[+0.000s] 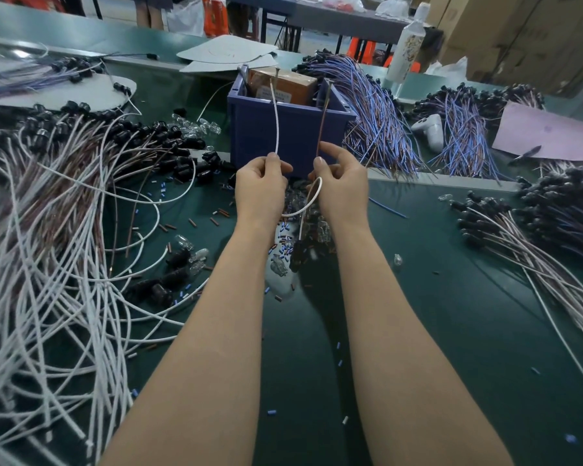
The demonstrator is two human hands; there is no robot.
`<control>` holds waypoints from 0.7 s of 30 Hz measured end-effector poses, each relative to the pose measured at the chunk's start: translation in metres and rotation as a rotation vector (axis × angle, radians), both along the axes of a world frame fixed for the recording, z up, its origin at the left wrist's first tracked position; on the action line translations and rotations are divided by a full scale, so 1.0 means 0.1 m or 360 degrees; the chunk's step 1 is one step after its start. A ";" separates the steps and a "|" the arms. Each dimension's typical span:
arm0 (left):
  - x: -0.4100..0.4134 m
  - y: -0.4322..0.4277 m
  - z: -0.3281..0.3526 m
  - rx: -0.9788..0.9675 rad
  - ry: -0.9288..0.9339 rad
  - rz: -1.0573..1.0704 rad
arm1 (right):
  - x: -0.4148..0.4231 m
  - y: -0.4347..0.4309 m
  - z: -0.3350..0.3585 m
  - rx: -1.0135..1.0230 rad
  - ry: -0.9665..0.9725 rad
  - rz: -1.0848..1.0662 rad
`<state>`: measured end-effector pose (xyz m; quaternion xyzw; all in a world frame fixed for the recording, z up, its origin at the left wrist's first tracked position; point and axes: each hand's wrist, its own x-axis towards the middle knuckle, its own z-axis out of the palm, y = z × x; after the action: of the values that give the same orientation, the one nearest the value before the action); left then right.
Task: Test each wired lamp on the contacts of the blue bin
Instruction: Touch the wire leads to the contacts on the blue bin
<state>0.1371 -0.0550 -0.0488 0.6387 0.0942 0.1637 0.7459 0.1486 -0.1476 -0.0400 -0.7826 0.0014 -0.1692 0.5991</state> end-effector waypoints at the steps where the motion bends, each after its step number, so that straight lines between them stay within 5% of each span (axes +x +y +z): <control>1: 0.00 0.00 0.00 -0.0003 0.0005 -0.0005 | 0.00 0.00 0.00 0.0005 0.0000 0.0001; 21: -0.04 0.00 0.02 0.0035 -0.0014 -0.0123 | -0.02 -0.02 0.02 0.0111 -0.0066 -0.0037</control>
<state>0.1332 -0.0552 -0.0466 0.6493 0.0646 0.1386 0.7450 0.1463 -0.1496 -0.0376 -0.7575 0.0038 -0.1922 0.6238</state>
